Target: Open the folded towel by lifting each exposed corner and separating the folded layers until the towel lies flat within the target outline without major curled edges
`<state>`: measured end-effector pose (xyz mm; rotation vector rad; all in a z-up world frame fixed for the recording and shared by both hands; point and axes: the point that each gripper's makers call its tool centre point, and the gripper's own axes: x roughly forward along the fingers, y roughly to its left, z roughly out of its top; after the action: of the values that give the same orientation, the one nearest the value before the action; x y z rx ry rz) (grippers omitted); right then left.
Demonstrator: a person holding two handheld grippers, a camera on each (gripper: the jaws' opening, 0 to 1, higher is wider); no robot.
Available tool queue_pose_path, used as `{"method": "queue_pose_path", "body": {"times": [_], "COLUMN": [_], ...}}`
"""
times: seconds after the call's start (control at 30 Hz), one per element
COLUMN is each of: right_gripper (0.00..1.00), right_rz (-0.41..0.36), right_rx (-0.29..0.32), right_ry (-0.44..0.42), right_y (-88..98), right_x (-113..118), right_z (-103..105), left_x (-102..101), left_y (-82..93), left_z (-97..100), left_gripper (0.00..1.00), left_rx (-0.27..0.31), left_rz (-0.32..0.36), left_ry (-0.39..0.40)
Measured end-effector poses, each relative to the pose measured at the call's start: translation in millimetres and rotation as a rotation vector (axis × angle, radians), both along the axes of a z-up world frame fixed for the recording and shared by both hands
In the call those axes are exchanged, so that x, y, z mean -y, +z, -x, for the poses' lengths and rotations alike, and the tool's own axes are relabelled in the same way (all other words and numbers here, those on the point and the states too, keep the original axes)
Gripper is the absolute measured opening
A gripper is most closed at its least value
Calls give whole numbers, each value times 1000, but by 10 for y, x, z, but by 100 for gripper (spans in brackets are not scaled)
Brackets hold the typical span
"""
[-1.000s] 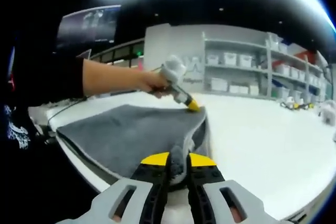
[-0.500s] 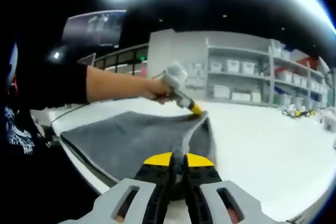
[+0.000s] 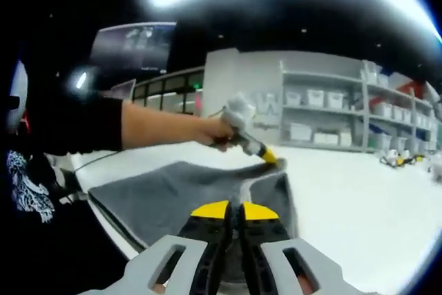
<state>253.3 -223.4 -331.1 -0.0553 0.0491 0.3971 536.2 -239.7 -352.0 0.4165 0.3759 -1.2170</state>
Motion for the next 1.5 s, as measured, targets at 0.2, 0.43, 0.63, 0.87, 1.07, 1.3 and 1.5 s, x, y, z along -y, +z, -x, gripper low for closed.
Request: {"method": "queue_pose_path", "body": {"times": [0.2,0.43,0.63,0.87,1.07,1.3,1.5], "right_gripper": [0,0,0,0,0,0,0], "right_rz": [6,69,88,117,156,166,223], "right_rx": [53,92,74,88,99,79,80], "right_ry": [67,157,197,260,335,418,499], "right_y": [249,420,478,556,559,506,447], "right_x": [-308,-745,-965,-1279,-1714,-2177,-2693], "right_z": [-30,-23,-118,-158,-194,-205,-200], "left_x": [-124,-262,-406,-763,-1231,-1819,-2289], "left_y": [213,308,386,373,400,463,356], "left_z": [-48,-43,-36,-61,-76,-150,-173], "left_gripper": [1,1,1,1,1,1,1], "left_rx": [-27,-61,-43,-31,-8,16,26], "left_rz": [67,129,152,149,147,155,143], "left_ry": [35,58,69,93,132,194,241]}}
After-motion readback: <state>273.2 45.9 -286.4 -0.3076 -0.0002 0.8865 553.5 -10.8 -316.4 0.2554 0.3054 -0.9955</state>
